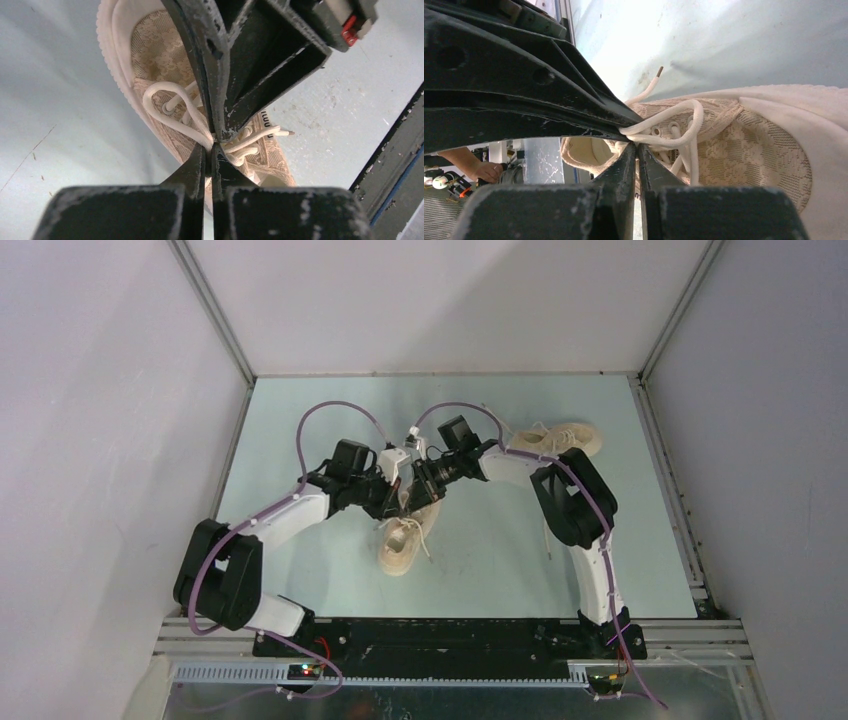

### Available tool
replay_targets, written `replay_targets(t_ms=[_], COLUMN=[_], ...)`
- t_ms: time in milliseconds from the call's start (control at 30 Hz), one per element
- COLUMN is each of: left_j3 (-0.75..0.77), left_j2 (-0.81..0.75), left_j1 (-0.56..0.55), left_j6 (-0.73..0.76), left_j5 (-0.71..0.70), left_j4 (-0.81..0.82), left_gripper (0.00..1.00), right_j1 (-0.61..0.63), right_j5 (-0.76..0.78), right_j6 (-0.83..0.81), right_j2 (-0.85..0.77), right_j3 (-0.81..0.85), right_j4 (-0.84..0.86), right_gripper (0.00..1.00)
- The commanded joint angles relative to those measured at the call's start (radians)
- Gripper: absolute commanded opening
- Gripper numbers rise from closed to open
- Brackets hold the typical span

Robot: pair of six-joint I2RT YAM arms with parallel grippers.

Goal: Tie the shoes
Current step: Cross the shoelace with the shoelace.

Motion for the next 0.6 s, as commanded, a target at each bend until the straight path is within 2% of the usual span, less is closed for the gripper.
replay_targets(t_ms=[0,133,233,400,567], left_j3=[0.038,0.030,0.029,0.029,0.030], left_j2=[-0.018,-0.051,-0.060,-0.085,-0.090], left_j1=[-0.011,0.008,0.067,0.096,0.098], left_j6=[0.026,0.003,-0.043,-0.025,0.002], left_j5=[-0.045,-0.047,0.058,0.046,0.117], left_j4=[0.007,0.002,0.014,-0.025,-0.083], left_gripper=[0.02,0.20,0.34,0.42,0.49], right_j1=[-0.008,-0.009,-0.004,0.007,0.030], right_j5=[-0.041,-0.050,-0.062,-0.085,-0.093], right_j6=[0.047,0.060,0.069,0.110,0.133], right_j2=[-0.088,-0.088,-0.093,-0.090,-0.084], right_j3=[-0.006,-0.010,-0.018,-0.028,-0.029], right_j4=[0.062,0.064,0.075,0.104,0.121], right_gripper=[0.06,0.07,0.09,0.10,0.12])
